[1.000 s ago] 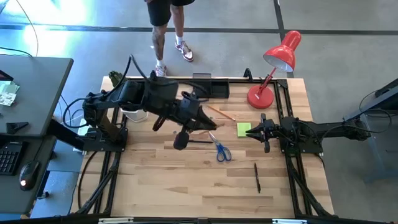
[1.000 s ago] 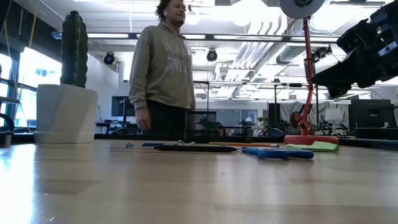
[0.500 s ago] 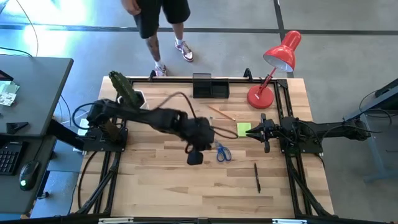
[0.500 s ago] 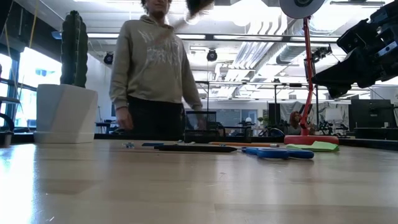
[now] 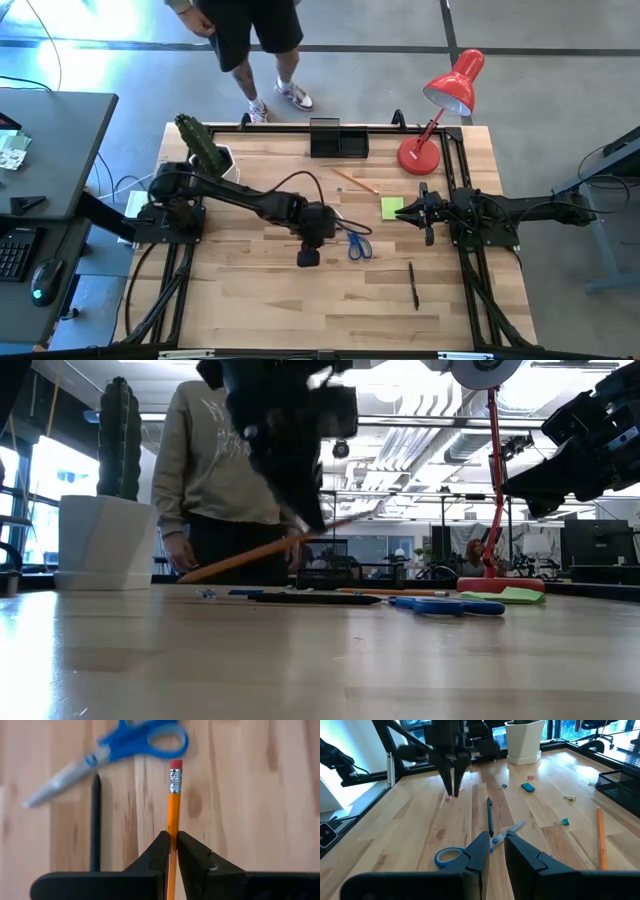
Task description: Pick and place office supplies into organizer
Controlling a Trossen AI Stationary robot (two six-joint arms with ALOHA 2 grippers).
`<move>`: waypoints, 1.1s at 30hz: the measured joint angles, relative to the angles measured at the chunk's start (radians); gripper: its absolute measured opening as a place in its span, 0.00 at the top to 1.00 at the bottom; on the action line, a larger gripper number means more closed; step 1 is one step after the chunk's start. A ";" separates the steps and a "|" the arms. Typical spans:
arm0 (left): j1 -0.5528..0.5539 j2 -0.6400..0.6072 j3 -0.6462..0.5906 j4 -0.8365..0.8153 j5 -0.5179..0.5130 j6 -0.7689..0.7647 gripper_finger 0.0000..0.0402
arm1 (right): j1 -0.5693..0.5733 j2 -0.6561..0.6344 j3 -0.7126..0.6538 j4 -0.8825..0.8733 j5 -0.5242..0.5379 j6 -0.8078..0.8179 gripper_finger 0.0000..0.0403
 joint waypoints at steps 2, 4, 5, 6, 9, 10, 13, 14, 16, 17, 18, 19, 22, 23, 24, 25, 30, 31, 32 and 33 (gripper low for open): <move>0.007 0.020 -0.001 0.000 0.005 0.012 0.92 | 0.000 -0.001 0.000 0.000 0.000 0.000 0.87; 0.014 0.035 0.000 0.004 0.008 0.015 0.86 | 0.000 0.000 0.000 0.000 0.000 0.000 0.87; 0.018 0.036 -0.001 -0.003 0.009 0.020 0.82 | 0.000 0.000 0.000 0.000 0.000 0.000 0.87; 0.021 0.036 -0.001 -0.002 0.010 0.023 0.77 | 0.000 -0.001 0.000 0.000 0.000 0.000 0.87; 0.035 0.029 0.022 -0.044 0.009 0.028 0.63 | 0.000 -0.001 0.000 0.000 0.000 0.000 0.87; 0.041 0.024 0.045 -0.079 0.008 0.019 0.58 | 0.000 -0.001 0.000 0.000 0.000 0.000 0.87; 0.045 -0.012 0.111 -0.151 0.007 -0.011 0.47 | 0.000 0.000 0.000 0.000 0.000 0.000 0.87; 0.045 -0.029 0.125 -0.154 0.007 -0.021 0.44 | 0.000 -0.001 0.000 0.000 0.000 0.000 0.87; 0.037 -0.070 0.145 -0.156 0.008 -0.052 0.41 | 0.000 0.000 0.000 0.000 0.000 0.000 0.87; 0.035 -0.096 0.153 -0.156 0.006 -0.066 0.40 | 0.000 0.000 0.000 0.000 0.000 0.000 0.87; 0.034 -0.131 0.154 -0.158 -0.001 -0.086 0.40 | 0.000 -0.001 0.000 0.000 0.000 0.000 0.87; 0.032 -0.166 0.154 -0.155 -0.009 -0.102 0.40 | 0.000 -0.001 0.000 0.000 0.000 0.000 0.87; 0.015 -0.293 0.140 -0.118 -0.062 -0.117 0.43 | 0.000 0.000 0.000 0.000 0.000 0.000 0.87; 0.015 -0.340 0.124 -0.083 -0.074 -0.116 0.44 | 0.000 0.000 0.000 0.000 0.000 0.000 0.87; 0.015 -0.385 0.097 -0.049 -0.081 -0.116 0.46 | 0.000 -0.001 0.000 0.000 0.000 0.000 0.87; 0.015 -0.431 0.067 -0.008 -0.084 -0.117 0.48 | 0.000 0.000 0.000 0.000 0.000 0.000 0.87; 0.015 -0.679 -0.203 0.206 -0.091 -0.122 0.57 | 0.000 0.000 0.000 0.000 0.000 0.000 0.87; 0.016 -0.734 -0.266 0.255 -0.094 -0.132 0.59 | 0.000 0.000 0.000 0.000 0.000 0.000 0.87; 0.016 -0.789 -0.328 0.294 -0.098 -0.142 0.60 | 0.000 0.000 0.000 0.000 0.000 0.000 0.87; 0.016 -0.848 -0.390 0.327 -0.101 -0.148 0.62 | 0.000 0.000 0.000 0.000 0.000 0.000 0.87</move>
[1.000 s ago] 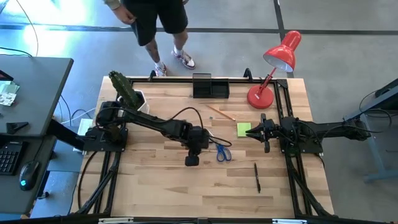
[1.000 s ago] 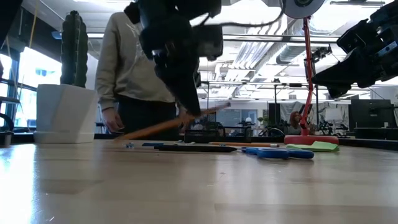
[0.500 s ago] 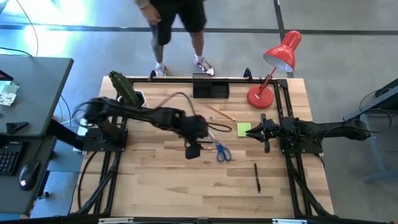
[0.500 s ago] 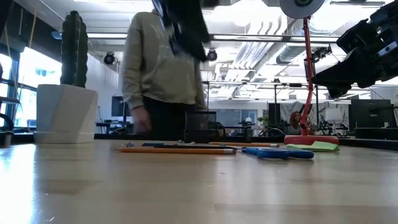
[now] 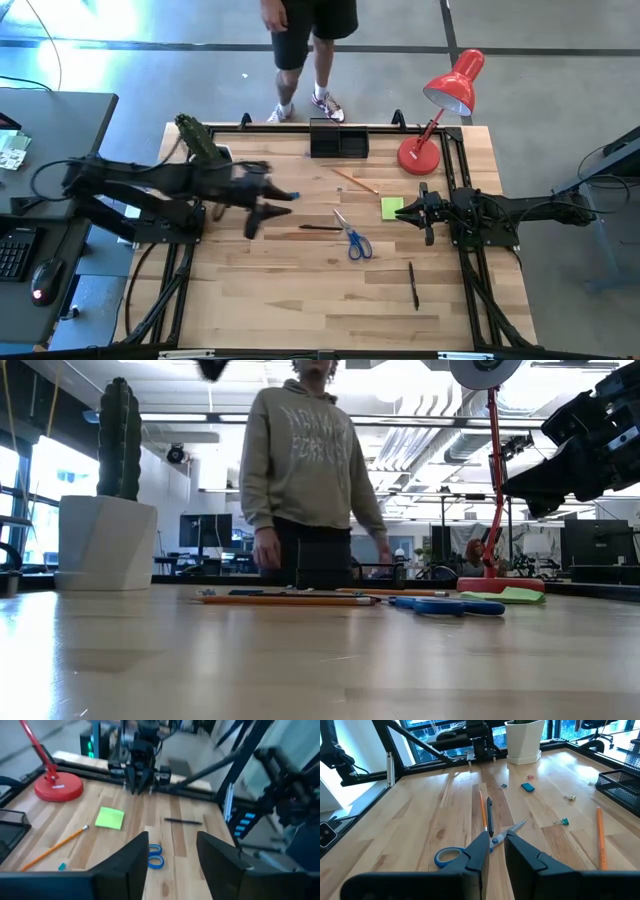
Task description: Pick and place office supplies into organizer
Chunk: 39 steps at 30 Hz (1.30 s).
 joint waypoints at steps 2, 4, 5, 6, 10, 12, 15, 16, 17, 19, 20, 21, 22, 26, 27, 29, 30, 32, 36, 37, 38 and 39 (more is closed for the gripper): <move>0.000 -0.108 -0.113 0.055 -0.001 -0.003 0.65 | 0.000 0.000 0.000 0.000 0.000 0.000 0.87; 0.000 -0.213 -0.209 0.065 -0.013 -0.001 0.67 | 0.000 0.000 0.000 0.000 0.000 0.000 0.87; 0.000 -0.262 -0.252 0.064 -0.019 -0.001 0.68 | 0.000 0.000 0.000 0.000 0.000 0.000 0.87; 0.000 -0.308 -0.292 0.064 -0.020 -0.001 0.68 | 0.000 0.000 0.000 0.000 0.000 0.000 0.87; 0.000 -0.488 -0.429 0.066 -0.033 0.002 0.71 | 0.000 0.000 0.000 0.000 0.000 0.000 0.87; 0.002 -0.563 -0.489 0.064 -0.054 0.012 0.71 | 0.000 0.000 0.000 0.000 0.000 0.000 0.87; 0.002 -0.661 -0.556 0.062 -0.072 0.014 0.72 | 0.000 0.000 0.000 0.000 0.000 0.000 0.87; 0.002 -0.690 -0.576 0.062 -0.073 0.020 0.72 | 0.000 0.000 0.000 0.000 0.000 0.000 0.87; 0.002 -0.716 -0.595 0.055 -0.073 0.039 0.72 | 0.000 0.000 0.000 0.000 0.000 0.000 0.87; 0.002 -0.759 -0.637 0.021 -0.079 0.076 0.72 | 0.000 0.000 0.000 0.000 0.000 0.000 0.87; 0.002 -0.778 -0.658 -0.004 -0.081 0.079 0.72 | 0.000 0.000 0.000 0.000 0.000 0.000 0.87; 0.002 -0.792 -0.678 -0.020 -0.080 0.074 0.72 | 0.000 0.000 0.000 0.000 0.000 0.000 0.87; 0.002 -0.806 -0.692 -0.014 -0.079 0.059 0.72 | 0.000 -0.001 0.000 0.000 0.000 0.000 0.87; 0.002 -0.859 -0.744 0.029 -0.078 0.077 0.72 | 0.000 0.000 0.000 0.000 0.000 0.000 0.87; 0.002 -0.873 -0.762 0.040 -0.078 0.086 0.72 | 0.000 0.000 0.000 0.000 0.000 0.000 0.87; 0.002 -0.910 -0.801 0.057 -0.080 0.081 0.72 | 0.000 0.000 0.000 0.000 0.000 0.000 0.87; 0.002 -0.929 -0.819 0.068 -0.080 0.077 0.72 | 0.000 0.000 0.000 0.000 0.000 0.000 0.87; 0.002 -0.974 -0.851 0.069 -0.080 0.072 0.72 | 0.000 0.000 0.000 0.000 0.000 0.000 0.87; 0.002 -1.027 -0.870 0.092 -0.088 0.083 0.72 | 0.000 -0.001 0.000 0.000 0.000 0.000 0.87; 0.002 -1.026 -0.871 0.095 -0.092 0.087 0.72 | 0.000 -0.001 0.000 0.000 0.000 0.000 0.87; 0.002 -1.026 -0.875 0.092 -0.094 0.087 0.72 | 0.000 -0.001 0.000 0.000 0.000 0.000 0.87; 0.002 -1.026 -0.875 0.092 -0.093 0.084 0.72 | 0.000 0.000 0.000 0.000 0.000 0.000 0.87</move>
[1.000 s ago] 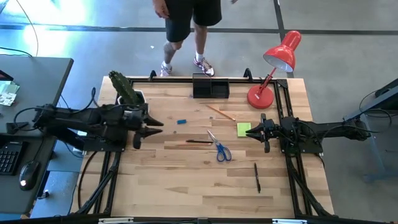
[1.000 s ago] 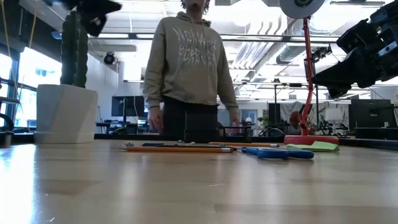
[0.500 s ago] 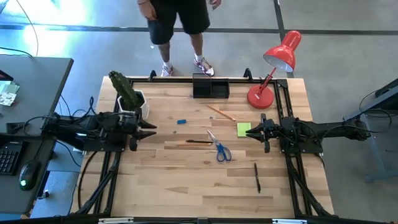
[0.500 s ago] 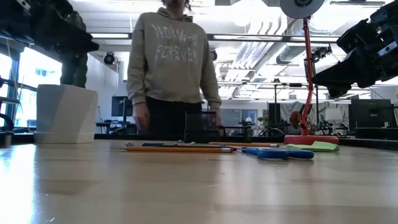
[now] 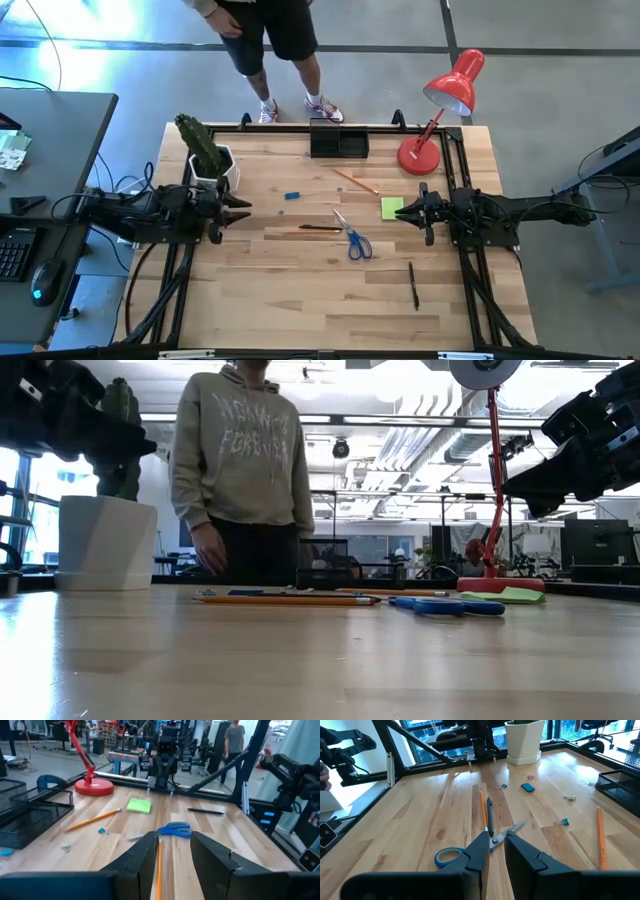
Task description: Pick and place office supplies into organizer
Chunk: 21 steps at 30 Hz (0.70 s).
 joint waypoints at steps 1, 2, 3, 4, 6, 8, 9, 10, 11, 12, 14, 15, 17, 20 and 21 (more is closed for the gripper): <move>0.000 0.000 0.000 0.002 0.008 -0.001 0.72 | 0.000 0.000 0.000 0.000 0.000 0.000 0.87; 0.000 -0.001 0.000 0.009 0.022 0.002 0.72 | 0.000 0.000 0.000 0.000 0.000 0.000 0.87; 0.000 -0.001 0.000 0.015 0.037 0.006 0.72 | 0.000 0.000 0.000 0.000 0.000 0.000 0.87; 0.000 -0.001 0.000 0.021 0.048 0.006 0.72 | 0.000 0.000 0.000 0.000 0.000 0.000 0.87; -0.001 -0.001 0.000 0.036 0.058 0.005 0.72 | 0.000 0.000 0.000 0.000 0.000 0.000 0.87; -0.001 0.000 0.000 0.056 0.066 0.003 0.72 | 0.000 0.000 0.000 0.000 0.000 0.000 0.87; -0.001 0.000 0.000 0.067 0.068 0.003 0.72 | 0.000 0.000 0.000 0.000 0.000 0.000 0.87; 0.000 0.000 0.000 0.074 0.070 0.002 0.72 | 0.000 0.000 0.000 0.000 0.000 0.000 0.87; 0.000 0.000 0.000 0.072 0.070 0.002 0.72 | 0.000 0.000 0.000 0.000 0.000 0.000 0.87; 0.000 -0.001 0.001 0.051 0.068 0.001 0.72 | 0.000 0.000 0.000 0.000 0.000 0.000 0.87; 0.000 0.001 0.002 -0.022 0.066 -0.003 0.72 | 0.000 0.000 0.000 0.000 0.000 0.000 0.87; 0.000 0.013 0.004 -0.023 0.075 -0.006 0.72 | 0.000 0.000 0.000 0.000 0.000 0.000 0.87; 0.000 0.033 0.005 -0.022 0.081 -0.013 0.72 | 0.000 0.000 0.000 0.000 0.000 0.000 0.87; 0.000 0.050 0.005 -0.023 0.081 -0.010 0.72 | 0.000 0.000 0.000 0.000 0.000 0.000 0.87; 0.000 0.052 0.005 -0.023 0.081 -0.007 0.72 | 0.000 0.000 0.000 0.000 0.000 0.000 0.87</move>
